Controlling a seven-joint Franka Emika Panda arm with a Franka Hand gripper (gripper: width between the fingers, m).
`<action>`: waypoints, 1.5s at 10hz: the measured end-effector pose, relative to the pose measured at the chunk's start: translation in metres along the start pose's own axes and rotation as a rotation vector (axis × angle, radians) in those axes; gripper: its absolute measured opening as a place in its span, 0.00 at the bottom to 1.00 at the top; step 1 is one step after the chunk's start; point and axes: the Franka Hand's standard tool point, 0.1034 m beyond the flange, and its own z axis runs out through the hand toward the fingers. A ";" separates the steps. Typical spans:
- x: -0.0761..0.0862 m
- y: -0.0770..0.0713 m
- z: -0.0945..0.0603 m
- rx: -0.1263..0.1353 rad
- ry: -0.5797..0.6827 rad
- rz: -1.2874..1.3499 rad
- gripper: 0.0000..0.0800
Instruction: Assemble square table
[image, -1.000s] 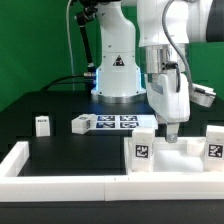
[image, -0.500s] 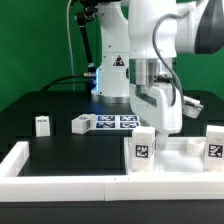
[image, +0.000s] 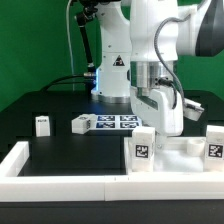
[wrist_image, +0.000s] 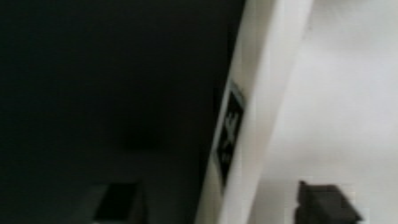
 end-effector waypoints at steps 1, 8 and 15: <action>0.000 0.000 0.000 0.000 0.000 0.000 0.38; 0.004 0.002 0.000 -0.003 0.003 0.018 0.10; 0.034 0.024 -0.003 0.043 0.084 -0.109 0.10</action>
Offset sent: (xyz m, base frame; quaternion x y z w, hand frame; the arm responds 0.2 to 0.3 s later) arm 0.0000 0.0000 0.0000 0.0000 0.0000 0.0000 1.0000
